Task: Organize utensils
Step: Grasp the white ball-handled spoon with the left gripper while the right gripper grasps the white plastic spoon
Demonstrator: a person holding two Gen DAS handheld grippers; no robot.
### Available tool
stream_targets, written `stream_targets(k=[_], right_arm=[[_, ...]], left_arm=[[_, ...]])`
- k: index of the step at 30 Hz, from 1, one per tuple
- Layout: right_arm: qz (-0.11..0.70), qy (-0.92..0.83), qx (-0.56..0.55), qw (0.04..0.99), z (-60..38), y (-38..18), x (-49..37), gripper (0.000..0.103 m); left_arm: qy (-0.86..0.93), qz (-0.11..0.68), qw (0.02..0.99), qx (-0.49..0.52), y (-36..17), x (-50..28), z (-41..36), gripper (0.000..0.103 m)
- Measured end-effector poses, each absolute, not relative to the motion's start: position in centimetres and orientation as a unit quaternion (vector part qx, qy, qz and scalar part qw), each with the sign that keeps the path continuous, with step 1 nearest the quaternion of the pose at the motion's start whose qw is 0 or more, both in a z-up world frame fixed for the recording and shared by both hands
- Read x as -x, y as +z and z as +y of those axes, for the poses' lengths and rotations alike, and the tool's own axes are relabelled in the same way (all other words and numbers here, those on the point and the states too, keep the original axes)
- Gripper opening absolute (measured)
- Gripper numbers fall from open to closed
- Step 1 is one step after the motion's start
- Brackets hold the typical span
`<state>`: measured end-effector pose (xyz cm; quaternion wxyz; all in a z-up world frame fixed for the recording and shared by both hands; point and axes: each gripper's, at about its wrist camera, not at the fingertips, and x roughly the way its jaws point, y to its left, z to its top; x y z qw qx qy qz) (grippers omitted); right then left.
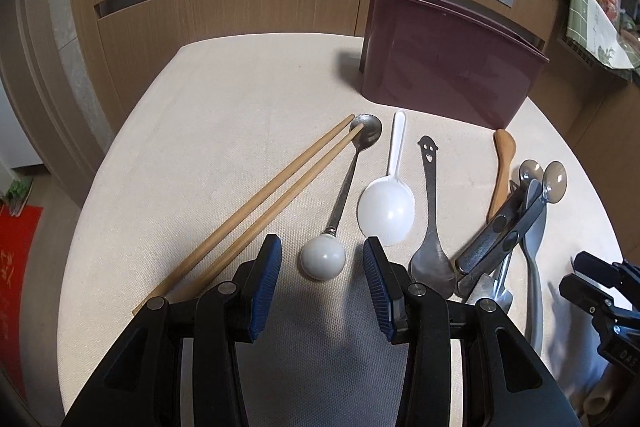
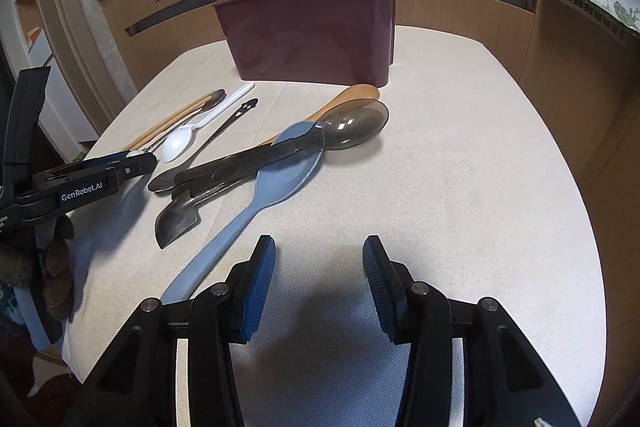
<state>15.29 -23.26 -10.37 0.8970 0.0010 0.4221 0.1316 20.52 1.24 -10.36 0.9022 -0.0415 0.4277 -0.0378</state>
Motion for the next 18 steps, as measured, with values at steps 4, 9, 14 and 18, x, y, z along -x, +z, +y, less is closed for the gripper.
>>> stream_targets(k=[4, 9, 14, 18], right_arm=[[0.421, 0.131, -0.013, 0.897, -23.5, -9.9, -15.8, 0.043], [0.393, 0.146, 0.005, 0.908, -22.0, -7.9, -16.4, 0.043], [0.384, 0.184, 0.02, 0.905, -18.8, -6.7, -18.1, 0.043], [0.392, 0.212, 0.032, 0.895, -15.0, -7.0, -20.5, 0.042]], left_arm=[[-0.027, 0.42, 0.905, 0.064, -10.0, -20.9, 1.8, 0.022], [-0.025, 0.356, 0.931, 0.077, -7.0, -18.9, 3.4, 0.022], [-0.008, 0.29, 0.955, 0.066, -2.6, -16.0, 6.1, 0.022], [-0.003, 0.286, 0.955, 0.078, -1.7, -15.2, 7.6, 0.022]])
